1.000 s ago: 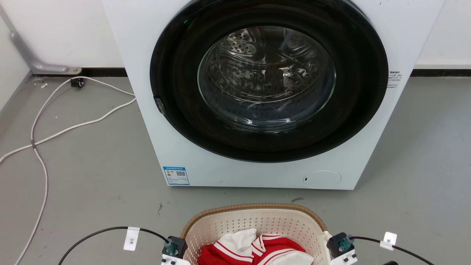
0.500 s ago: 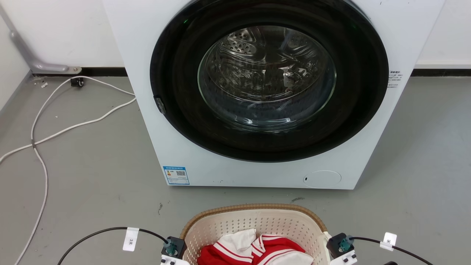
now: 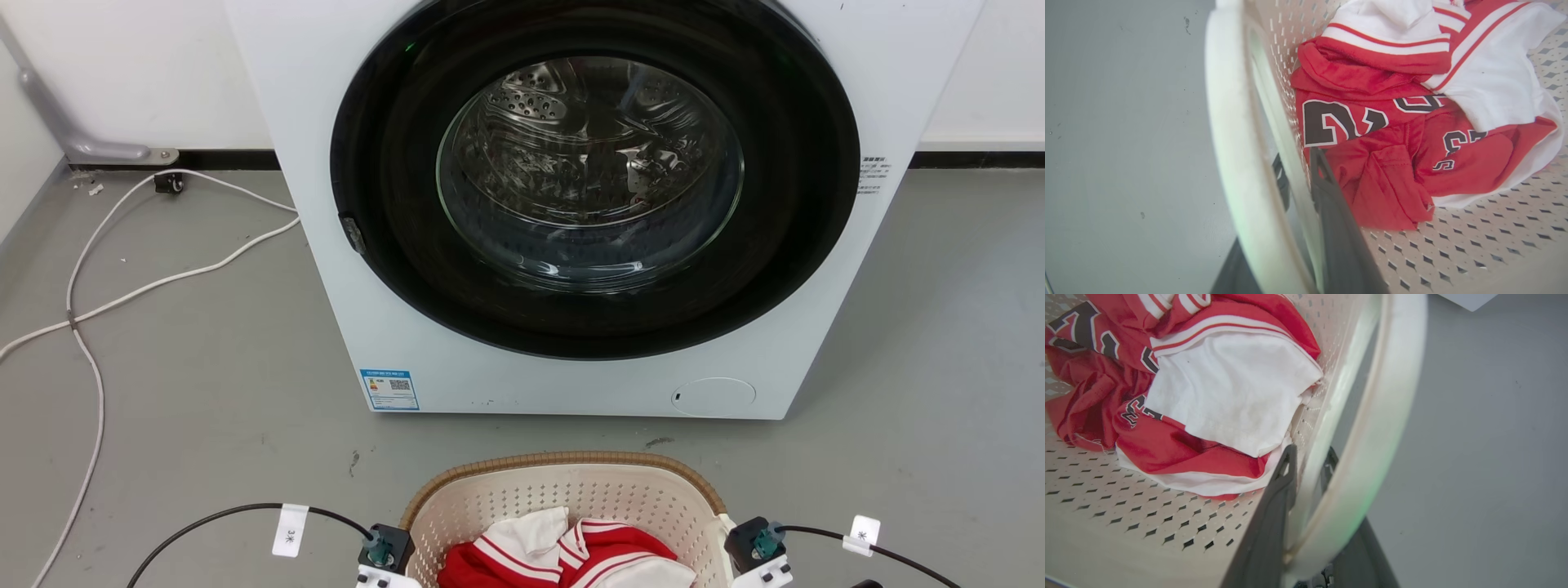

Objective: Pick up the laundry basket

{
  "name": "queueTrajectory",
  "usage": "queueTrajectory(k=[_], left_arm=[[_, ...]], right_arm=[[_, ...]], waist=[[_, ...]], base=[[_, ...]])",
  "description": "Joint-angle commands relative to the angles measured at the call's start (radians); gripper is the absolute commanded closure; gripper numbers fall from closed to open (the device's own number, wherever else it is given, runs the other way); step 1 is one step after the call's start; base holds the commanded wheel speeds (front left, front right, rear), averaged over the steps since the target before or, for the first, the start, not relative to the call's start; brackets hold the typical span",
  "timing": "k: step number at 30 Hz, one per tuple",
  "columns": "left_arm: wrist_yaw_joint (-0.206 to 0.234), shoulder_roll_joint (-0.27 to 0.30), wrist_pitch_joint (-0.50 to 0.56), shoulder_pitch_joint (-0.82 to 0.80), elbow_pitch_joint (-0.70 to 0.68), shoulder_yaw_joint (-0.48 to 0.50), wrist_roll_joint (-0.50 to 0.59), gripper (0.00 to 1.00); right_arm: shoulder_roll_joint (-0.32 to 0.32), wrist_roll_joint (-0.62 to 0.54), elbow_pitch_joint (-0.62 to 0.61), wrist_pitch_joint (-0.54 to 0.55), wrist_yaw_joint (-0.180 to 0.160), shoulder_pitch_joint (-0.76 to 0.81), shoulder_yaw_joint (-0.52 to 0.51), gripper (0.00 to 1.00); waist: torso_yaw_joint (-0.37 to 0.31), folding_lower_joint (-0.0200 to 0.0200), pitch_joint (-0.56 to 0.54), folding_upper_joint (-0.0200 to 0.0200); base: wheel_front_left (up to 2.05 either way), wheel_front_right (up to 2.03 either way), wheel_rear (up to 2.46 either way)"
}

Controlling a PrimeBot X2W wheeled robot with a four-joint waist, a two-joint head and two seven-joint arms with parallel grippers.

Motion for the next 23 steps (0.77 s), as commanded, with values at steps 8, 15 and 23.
queueTrajectory(k=[8,15,23], left_arm=[[-0.004,0.018,-0.008,-0.018,-0.001,-0.012,-0.002,1.0],[-0.004,0.019,-0.01,-0.019,-0.001,-0.018,-0.009,1.0],[-0.004,0.02,-0.012,-0.014,-0.001,-0.026,-0.01,1.0]], right_arm=[[-0.02,-0.001,0.009,0.002,0.002,-0.007,0.018,1.0],[-0.022,0.006,0.009,0.006,0.002,-0.005,0.023,1.0],[-0.022,0.007,0.009,0.003,0.002,-0.004,0.028,1.0]], waist=[[0.0,0.0,0.0,0.0],[0.002,0.0,0.0,0.0],[0.004,0.0,0.001,0.0]], base=[[0.0,0.0,0.0],[0.0,0.0,0.0],[0.0,0.0,0.0]])
